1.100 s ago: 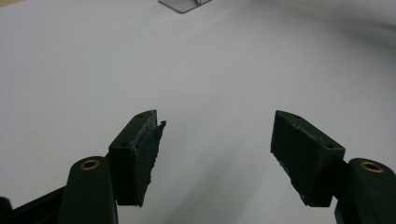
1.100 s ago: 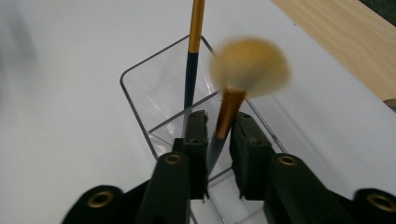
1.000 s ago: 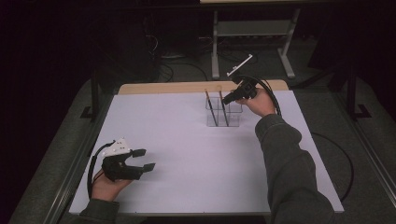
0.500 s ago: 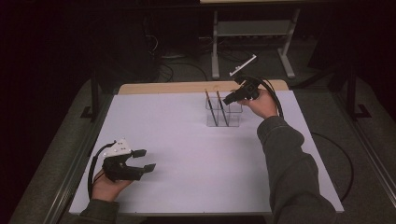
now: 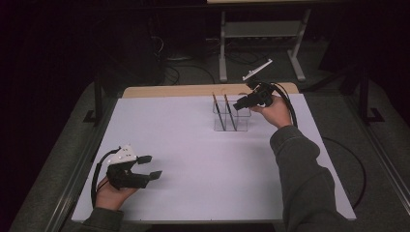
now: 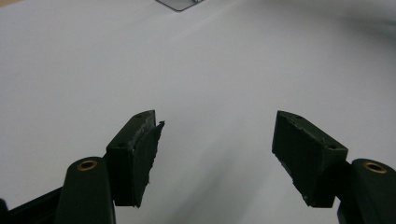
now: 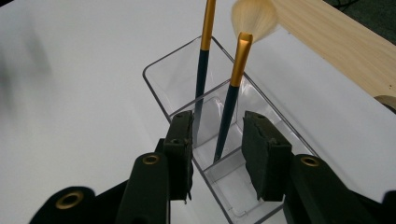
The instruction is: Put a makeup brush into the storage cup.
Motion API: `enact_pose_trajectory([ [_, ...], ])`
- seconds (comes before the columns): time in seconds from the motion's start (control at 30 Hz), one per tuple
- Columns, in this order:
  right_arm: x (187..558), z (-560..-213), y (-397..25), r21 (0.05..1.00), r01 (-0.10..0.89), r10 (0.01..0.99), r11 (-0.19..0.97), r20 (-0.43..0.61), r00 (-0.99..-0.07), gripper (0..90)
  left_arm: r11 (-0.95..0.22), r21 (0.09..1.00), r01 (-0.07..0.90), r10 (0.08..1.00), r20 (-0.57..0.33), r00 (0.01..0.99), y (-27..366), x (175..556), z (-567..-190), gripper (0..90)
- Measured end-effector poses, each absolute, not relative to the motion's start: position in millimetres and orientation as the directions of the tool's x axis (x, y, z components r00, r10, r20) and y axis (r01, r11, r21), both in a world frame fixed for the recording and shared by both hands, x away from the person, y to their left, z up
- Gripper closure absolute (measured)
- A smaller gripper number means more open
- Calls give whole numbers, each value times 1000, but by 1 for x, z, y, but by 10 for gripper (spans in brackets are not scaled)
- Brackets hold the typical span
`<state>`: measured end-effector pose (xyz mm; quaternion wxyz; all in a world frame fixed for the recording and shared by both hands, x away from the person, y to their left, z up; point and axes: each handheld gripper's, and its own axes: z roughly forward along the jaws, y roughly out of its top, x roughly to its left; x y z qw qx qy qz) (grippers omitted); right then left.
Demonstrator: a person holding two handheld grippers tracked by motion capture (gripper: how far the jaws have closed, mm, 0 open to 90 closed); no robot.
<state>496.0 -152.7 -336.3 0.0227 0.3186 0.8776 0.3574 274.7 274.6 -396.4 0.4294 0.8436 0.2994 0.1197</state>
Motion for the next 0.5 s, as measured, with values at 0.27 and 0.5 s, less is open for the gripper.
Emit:
enact_pose_trajectory([
  [0.27,489,-341,-161,654,548,586,521,193,-787,607,-444,799,406,611,-62,790,273,275,-397,298],
  [0.5,484,-344,-165,660,552,591,510,197,-782,585,-445,798,406,608,-63,791,272,275,-397,296],
])
